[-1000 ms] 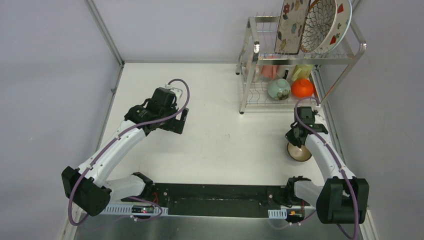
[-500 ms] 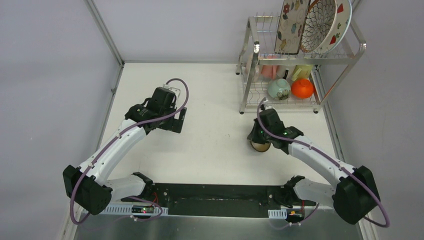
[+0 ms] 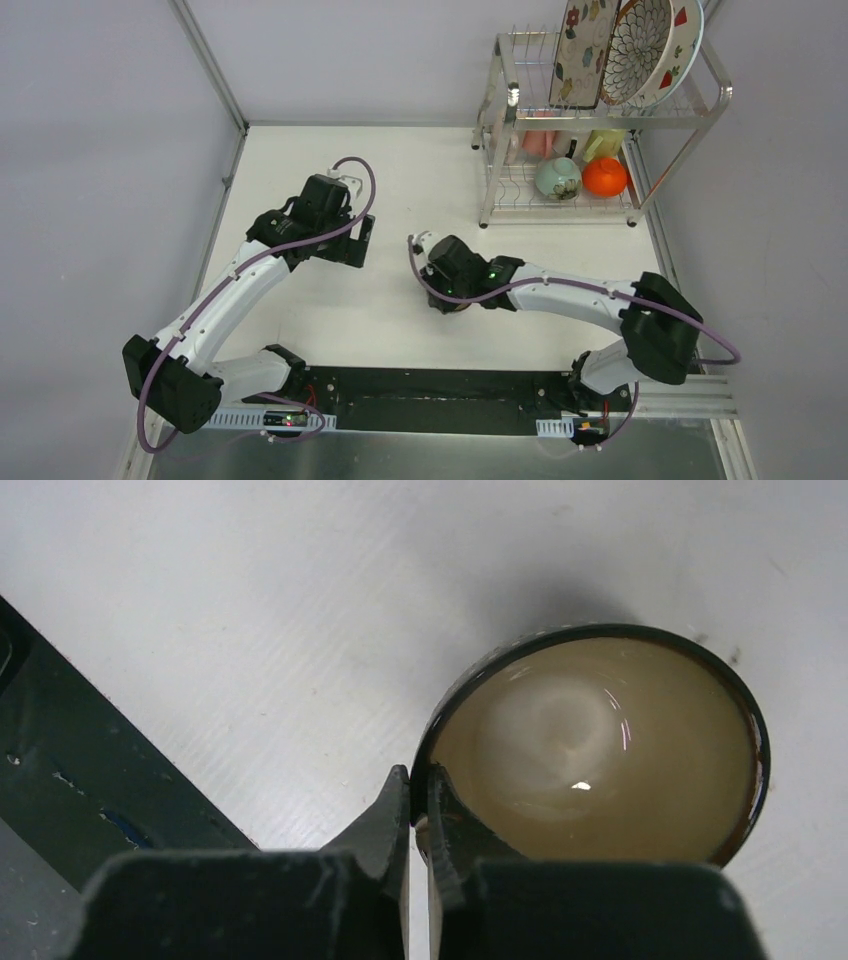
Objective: Load the mixed dishes into the dish rack
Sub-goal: Move the bowl to the center of the board.
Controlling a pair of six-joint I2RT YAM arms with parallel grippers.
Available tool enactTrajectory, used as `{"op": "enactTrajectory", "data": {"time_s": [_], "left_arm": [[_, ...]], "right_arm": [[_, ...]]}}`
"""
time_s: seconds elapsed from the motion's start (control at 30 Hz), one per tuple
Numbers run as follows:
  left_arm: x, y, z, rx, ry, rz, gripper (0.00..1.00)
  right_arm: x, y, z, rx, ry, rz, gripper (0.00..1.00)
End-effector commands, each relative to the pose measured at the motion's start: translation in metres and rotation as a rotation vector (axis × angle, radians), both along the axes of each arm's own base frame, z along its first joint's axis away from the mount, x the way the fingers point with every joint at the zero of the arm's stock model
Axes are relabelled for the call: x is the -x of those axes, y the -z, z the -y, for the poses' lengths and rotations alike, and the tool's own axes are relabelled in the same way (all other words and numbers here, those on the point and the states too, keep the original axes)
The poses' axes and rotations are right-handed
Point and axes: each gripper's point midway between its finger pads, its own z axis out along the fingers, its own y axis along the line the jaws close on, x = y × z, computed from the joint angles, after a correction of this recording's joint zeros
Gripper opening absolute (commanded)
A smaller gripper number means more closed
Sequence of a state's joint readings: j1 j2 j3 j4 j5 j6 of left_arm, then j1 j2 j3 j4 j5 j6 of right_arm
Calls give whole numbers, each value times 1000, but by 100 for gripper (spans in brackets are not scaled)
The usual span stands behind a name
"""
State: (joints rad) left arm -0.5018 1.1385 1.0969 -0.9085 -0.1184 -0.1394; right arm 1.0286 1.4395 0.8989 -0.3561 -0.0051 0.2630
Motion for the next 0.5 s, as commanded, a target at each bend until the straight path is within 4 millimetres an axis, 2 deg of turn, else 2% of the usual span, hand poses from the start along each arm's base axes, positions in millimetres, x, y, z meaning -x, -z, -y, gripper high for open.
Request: {"op": "enactTrajectory", "data": {"time_s": [0.0, 0.17, 0.37, 0.47], "left_arm": [[0, -10, 11, 60, 50, 18, 92], [2, -7, 18, 85, 84, 1, 89], [4, -4, 26, 114, 102, -27, 89], [5, -4, 32, 142, 104, -41, 88]], "right_arm": [[16, -1, -41, -4, -165, 22, 1], [26, 2, -52, 45, -213, 42, 12], [25, -6, -52, 37, -192, 67, 41], [25, -15, -51, -3, -175, 80, 49]]}}
